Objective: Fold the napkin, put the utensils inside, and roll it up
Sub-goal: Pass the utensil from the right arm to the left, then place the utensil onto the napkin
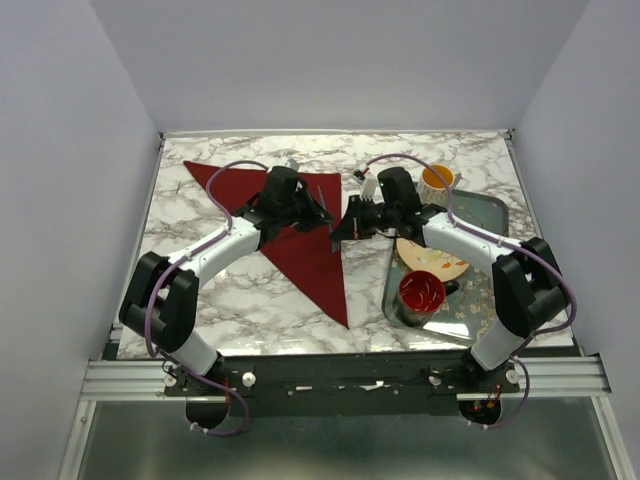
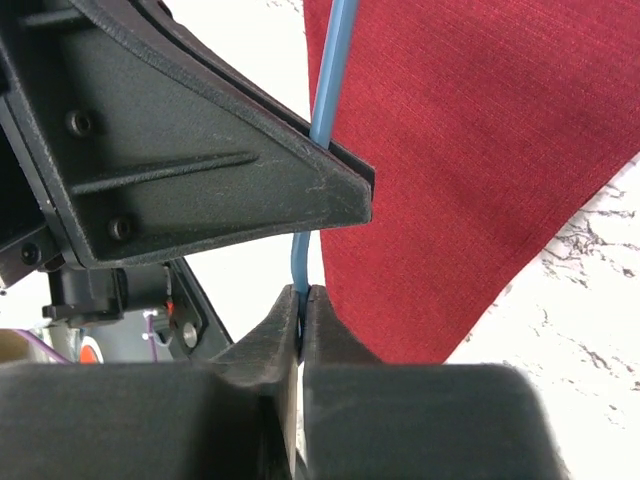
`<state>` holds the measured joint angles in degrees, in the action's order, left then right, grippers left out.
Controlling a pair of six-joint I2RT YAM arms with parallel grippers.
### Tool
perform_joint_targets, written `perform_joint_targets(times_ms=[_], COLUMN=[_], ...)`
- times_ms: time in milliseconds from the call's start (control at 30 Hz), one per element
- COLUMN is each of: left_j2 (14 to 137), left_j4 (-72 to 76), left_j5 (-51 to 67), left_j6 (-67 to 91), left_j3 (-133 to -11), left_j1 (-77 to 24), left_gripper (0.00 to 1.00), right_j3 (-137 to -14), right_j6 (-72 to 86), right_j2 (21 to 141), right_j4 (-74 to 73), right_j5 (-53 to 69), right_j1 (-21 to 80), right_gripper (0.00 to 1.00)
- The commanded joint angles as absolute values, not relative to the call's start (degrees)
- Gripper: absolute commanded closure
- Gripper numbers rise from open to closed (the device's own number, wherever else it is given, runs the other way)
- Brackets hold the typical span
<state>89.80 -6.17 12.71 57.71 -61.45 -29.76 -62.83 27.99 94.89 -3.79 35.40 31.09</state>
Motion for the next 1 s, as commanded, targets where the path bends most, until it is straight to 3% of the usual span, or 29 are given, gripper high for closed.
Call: perform_joint_targets(times_ms=[0, 67, 233, 567, 967], left_j2=[88.33, 87.81, 86.84, 91.05, 103.7], left_j4=[-13.17, -16.5, -27.31, -34.54, -35.51], left_j5=[7.74, 5.46, -2.09, -8.25, -12.82], left_j6=[54.24, 53.62, 55.01, 60.55, 60.56], left_j3=[-63.98, -65.04, -67.23, -64.34, -71.01], left_j1=[-29.97, -29.88, -26.99, -15.66, -13.62], left_gripper=[1.0, 1.0, 1.0, 1.0, 1.0], right_j3=[-63.72, -64.25, -64.86, -63.63, -62.75], right_j6=[28.48, 27.87, 25.23, 23.03, 21.62], right_j2=[95.54, 94.66, 91.24, 88.59, 88.68], right_j4=[-3.25, -5.18, -10.97, -14.24, -14.24], right_j5=[35.43, 32.98, 25.94, 22.59, 22.85], right_j1=[31.46, 31.46, 31.03, 29.97, 29.97], right_gripper=[0.8, 0.63, 0.43, 0.42, 0.42])
